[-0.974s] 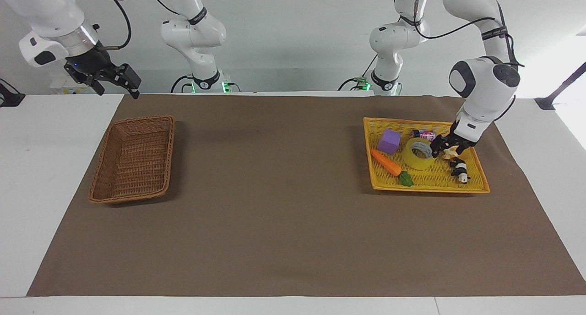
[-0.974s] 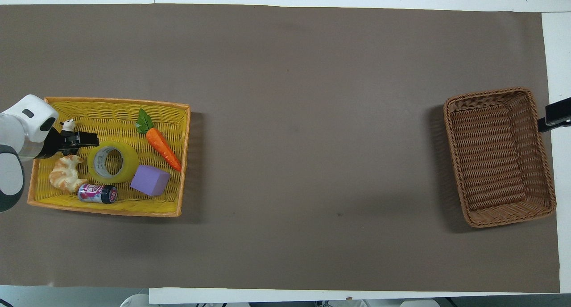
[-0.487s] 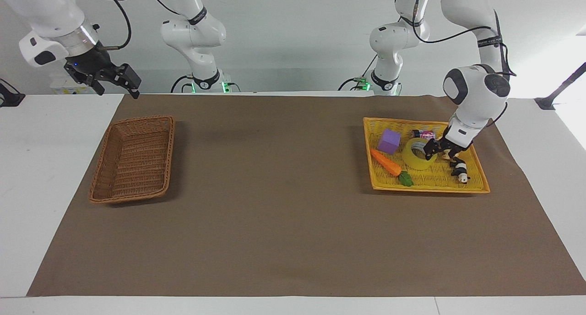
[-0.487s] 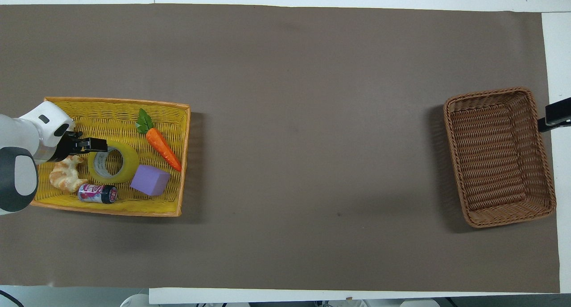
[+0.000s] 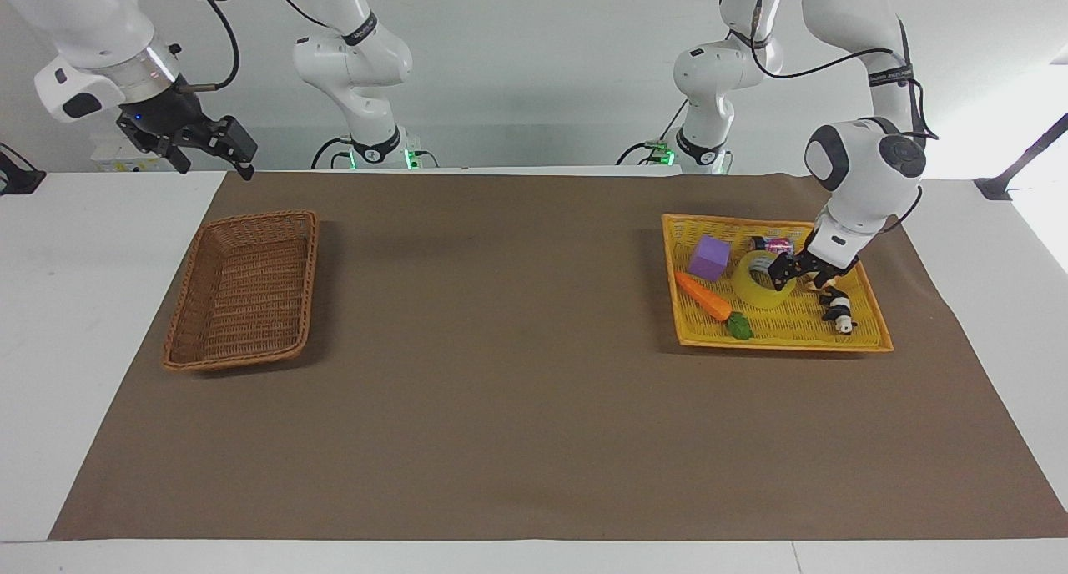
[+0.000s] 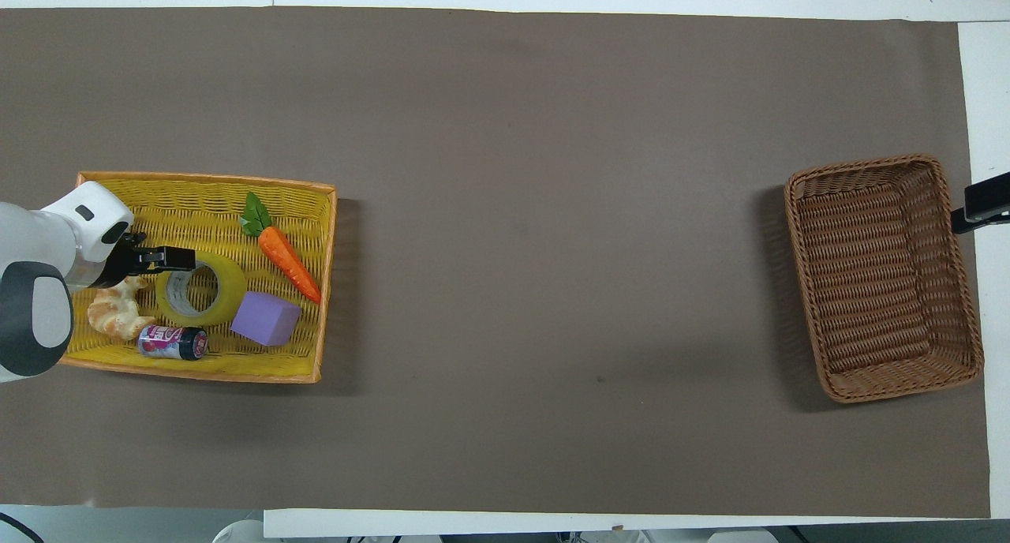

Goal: Move tape to another basket
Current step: 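Lower the left gripper into the yellow tape roll and grasp it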

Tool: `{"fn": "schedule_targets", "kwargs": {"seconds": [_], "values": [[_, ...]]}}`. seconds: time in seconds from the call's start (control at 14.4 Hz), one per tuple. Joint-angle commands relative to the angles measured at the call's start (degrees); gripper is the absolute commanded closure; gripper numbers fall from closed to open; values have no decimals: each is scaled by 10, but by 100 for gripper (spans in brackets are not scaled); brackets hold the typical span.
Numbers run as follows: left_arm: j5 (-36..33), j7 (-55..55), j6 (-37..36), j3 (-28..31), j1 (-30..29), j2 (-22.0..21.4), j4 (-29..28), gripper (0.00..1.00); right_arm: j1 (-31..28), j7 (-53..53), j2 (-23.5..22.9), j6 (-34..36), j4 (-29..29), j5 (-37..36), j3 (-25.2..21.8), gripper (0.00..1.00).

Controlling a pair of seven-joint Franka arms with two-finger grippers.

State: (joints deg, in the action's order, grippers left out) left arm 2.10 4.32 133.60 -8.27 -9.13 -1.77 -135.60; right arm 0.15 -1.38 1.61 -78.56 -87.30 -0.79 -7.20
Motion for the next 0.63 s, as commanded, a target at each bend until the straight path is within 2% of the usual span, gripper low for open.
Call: {"fn": "schedule_targets", "kwargs": {"seconds": [0.0,0.56], "values": [[-3,7,-24,4,13,-17,-26,9,-6,13,9,1,-12,0,4,0],[-3,5,-5,4,13,-18,-35,9,-6,13,9,1,-12,0,4,0]]}}
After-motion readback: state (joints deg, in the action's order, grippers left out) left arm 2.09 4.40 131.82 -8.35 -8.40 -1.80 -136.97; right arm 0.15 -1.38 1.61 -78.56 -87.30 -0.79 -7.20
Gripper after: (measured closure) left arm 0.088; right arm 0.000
